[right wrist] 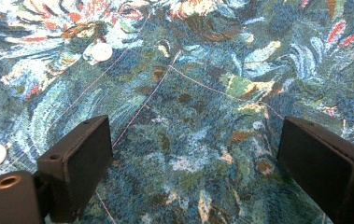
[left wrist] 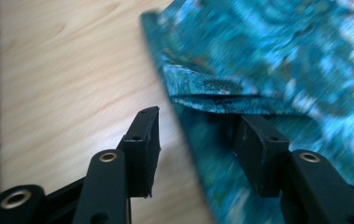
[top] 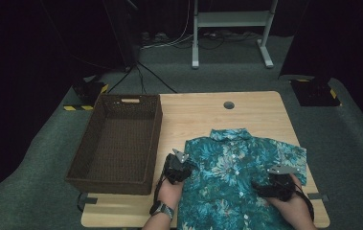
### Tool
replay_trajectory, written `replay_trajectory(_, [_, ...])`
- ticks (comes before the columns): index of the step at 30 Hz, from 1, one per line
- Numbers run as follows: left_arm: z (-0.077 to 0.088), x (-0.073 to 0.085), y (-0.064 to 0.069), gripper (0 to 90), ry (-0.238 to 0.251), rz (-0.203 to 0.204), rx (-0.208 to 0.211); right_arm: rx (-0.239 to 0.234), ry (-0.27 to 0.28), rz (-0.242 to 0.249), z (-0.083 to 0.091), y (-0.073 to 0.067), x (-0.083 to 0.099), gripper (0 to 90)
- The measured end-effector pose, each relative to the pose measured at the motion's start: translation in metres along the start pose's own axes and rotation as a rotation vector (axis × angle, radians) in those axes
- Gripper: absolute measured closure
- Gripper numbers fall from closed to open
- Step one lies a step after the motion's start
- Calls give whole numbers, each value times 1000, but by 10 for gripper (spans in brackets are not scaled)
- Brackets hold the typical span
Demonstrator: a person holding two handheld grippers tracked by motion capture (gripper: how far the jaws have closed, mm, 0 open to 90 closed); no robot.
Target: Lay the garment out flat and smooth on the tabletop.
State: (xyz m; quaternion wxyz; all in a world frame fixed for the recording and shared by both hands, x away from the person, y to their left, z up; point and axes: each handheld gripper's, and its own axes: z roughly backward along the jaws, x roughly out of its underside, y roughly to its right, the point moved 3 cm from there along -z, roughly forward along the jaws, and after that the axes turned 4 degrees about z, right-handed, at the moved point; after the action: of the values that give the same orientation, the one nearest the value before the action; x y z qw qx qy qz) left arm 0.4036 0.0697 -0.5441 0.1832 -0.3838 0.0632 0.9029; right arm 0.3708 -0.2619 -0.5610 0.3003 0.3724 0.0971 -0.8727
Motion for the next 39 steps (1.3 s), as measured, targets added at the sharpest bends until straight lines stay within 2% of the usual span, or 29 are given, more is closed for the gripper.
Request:
replay_trajectory(3, [-1, -12, 13, 507, 27, -34, 25, -1, 1, 2, 0, 0, 0, 102])
replay_trajectory(5, [-1, -18, 20, 504, 44, -41, 42, -1, 1, 3, 0, 0, 0, 102])
replay_trajectory(8, [-4, -20, 30, 491, 44, -62, 66, -2, 1, 2, 0, 0, 0, 102])
replay_trajectory(10, [-10, -17, 31, 471, 37, -58, 71, -2, 1, 3, 0, 0, 0, 102])
replay_trajectory(14, [-20, -11, 25, 406, 33, 2, 82, -2, 2, 3, 0, 0, 0, 102])
replay_trajectory(16, [-25, -7, 24, 389, 23, 12, 88, -2, 2, 3, 0, 0, 0, 102])
replay_trajectory(18, [-26, -4, 22, 372, 44, 14, 90, -2, 2, 2, 0, 0, 0, 102])
replay_trajectory(20, [-26, -4, 20, 357, 44, 29, 83, -1, 2, 3, 0, 0, 0, 102])
replay_trajectory(26, [-25, -4, 12, 362, 42, 34, 58, 3, -2, 0, -2, -5, -3, 101])
replay_trajectory(29, [-24, -2, 3, 359, 42, 27, 34, 3, -8, -2, -5, -11, -6, 100])
replay_trajectory(33, [-21, 1, -10, 349, 40, 57, 19, -5, -14, 7, -10, -20, -12, 97])
replay_trajectory(35, [-20, 1, -13, 342, 28, 55, 9, -9, -17, 13, -13, -23, -15, 97])
replay_trajectory(37, [-17, 0, -13, 322, 15, 25, 3, -14, -25, 19, -14, -25, -17, 96])
replay_trajectory(39, [-11, -2, -11, 299, 33, 18, 21, -18, -43, 22, -14, -24, -19, 100])
